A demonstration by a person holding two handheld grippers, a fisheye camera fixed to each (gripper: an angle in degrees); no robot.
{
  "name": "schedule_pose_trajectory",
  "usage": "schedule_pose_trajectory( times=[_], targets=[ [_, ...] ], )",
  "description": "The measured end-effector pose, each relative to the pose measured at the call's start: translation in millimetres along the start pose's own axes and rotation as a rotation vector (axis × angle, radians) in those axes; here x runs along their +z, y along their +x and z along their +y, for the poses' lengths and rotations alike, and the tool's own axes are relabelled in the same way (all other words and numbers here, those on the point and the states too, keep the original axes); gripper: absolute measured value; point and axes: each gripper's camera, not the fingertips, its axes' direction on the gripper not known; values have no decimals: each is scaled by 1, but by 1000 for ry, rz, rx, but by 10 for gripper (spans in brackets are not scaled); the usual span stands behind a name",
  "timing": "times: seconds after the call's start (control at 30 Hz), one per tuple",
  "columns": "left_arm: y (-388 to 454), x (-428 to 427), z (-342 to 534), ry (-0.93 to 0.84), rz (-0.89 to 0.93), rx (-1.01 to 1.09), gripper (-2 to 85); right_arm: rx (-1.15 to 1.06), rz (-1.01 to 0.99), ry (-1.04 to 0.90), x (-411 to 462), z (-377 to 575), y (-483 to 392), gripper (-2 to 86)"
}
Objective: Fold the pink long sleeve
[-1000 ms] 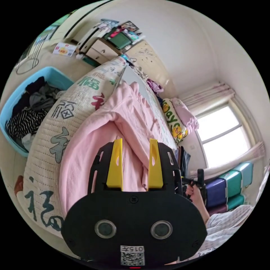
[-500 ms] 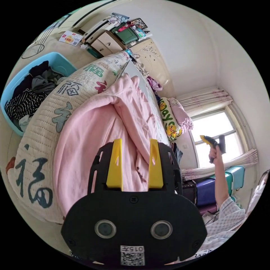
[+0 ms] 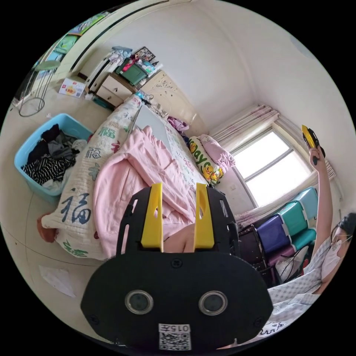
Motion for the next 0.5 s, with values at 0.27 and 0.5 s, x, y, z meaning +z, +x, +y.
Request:
schedule_pose_trajectory(
  times=[0.27, 0.5],
  targets=[
    [37, -61, 5, 142, 14, 52, 114, -82, 205, -108, -106, -6, -13, -5],
    [32, -48, 7, 70, -13, 66, 113, -495, 411, -317, -109, 53, -110, -6]
  ],
)
